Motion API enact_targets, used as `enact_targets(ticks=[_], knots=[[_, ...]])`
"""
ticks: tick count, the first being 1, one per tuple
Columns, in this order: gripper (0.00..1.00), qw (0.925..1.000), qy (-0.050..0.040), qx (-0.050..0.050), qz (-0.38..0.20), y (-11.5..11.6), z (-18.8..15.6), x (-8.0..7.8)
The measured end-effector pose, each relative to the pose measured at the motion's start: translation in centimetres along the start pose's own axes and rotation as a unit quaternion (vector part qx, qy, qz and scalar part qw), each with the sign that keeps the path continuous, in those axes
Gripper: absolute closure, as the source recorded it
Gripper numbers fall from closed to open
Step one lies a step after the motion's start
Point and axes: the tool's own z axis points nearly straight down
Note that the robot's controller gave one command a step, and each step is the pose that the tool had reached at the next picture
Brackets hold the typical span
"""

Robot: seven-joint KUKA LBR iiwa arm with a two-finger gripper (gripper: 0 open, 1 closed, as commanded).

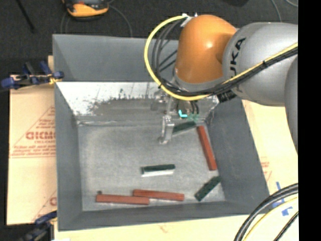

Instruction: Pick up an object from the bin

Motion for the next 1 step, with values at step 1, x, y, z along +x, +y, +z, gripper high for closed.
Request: enact_targets(ticks=[1], knots=[[0.0,1.0,-0.004,0.0,0.0,-0.02,-0.49,-0.15]])
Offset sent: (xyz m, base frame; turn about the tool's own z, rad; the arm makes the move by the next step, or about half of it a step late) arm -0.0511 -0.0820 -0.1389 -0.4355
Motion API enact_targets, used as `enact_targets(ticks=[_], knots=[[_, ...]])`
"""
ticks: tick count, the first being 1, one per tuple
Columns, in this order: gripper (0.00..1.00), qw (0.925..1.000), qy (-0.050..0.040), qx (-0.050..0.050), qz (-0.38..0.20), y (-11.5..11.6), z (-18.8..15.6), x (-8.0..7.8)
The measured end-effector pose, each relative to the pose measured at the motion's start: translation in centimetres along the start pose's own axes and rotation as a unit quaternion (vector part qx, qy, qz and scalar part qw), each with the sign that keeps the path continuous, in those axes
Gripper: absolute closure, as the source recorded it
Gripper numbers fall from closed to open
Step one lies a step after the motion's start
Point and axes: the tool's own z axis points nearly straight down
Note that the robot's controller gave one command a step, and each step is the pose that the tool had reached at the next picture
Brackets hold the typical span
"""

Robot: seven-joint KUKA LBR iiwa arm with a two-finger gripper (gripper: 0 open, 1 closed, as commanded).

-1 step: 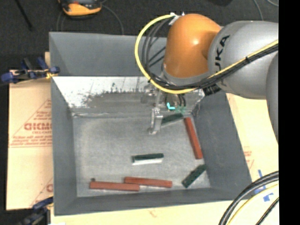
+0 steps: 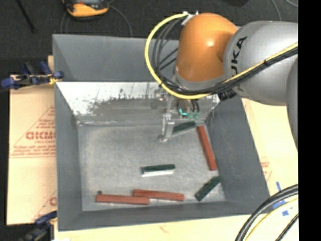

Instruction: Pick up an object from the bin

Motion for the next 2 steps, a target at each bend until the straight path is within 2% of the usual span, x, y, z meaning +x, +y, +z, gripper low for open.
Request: enact_targets(ticks=[1,2], knots=[[0.0,0.9982,-0.0012,0.001,-0.06,-2.2,3.9,1.4],[0.0,0.9831,-0.0008,0.001,-0.183,-2.4,8.2,0.4]])
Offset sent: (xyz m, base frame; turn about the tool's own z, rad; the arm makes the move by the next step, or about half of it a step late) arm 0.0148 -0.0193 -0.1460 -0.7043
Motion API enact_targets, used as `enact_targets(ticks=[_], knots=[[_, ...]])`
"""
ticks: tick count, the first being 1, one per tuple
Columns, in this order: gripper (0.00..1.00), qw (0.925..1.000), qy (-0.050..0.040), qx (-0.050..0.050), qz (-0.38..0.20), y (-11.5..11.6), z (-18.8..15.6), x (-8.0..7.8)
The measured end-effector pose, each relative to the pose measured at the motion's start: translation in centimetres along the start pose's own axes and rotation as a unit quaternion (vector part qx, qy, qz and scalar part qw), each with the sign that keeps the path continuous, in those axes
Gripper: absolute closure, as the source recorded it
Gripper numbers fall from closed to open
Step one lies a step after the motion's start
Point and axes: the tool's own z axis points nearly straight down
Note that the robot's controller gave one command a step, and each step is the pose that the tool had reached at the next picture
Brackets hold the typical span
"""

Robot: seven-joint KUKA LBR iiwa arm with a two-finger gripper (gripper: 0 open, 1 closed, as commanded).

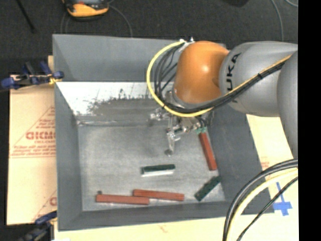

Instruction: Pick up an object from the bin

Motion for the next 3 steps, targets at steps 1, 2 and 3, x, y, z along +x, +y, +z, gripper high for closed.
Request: enact_targets(ticks=[1,2,3], knots=[[0.0,0.9965,0.001,-0.001,-0.084,-0.5,2.3,3.3],[0.0,0.9981,0.0011,-0.001,-0.061,-0.6,2.7,4.1],[0.0,0.9995,0.0014,-0.002,0.033,-0.2,3.9,5.1]])
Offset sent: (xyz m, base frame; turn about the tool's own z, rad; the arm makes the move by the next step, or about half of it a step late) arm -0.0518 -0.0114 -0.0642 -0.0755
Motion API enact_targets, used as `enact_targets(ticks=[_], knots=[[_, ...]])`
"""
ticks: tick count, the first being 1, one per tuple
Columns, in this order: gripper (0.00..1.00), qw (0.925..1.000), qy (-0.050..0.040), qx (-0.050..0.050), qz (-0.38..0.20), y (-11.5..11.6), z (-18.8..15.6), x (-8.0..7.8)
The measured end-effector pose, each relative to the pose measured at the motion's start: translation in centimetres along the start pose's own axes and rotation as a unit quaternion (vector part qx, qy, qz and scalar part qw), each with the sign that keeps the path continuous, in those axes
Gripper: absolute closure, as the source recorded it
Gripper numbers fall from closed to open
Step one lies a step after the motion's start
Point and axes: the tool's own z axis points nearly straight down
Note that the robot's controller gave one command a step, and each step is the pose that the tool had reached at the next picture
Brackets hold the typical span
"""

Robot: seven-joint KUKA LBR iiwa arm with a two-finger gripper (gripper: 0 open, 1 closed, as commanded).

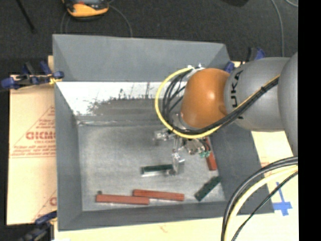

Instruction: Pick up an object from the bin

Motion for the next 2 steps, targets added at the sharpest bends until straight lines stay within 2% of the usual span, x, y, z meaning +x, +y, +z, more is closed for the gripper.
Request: enact_targets(ticks=[1,2], knots=[[1.0,0.9645,-0.0007,0.001,-0.264,3.03,2.3,-0.36],[1.0,0.9646,-0.0008,0.001,-0.264,3.04,2.29,-0.36]])
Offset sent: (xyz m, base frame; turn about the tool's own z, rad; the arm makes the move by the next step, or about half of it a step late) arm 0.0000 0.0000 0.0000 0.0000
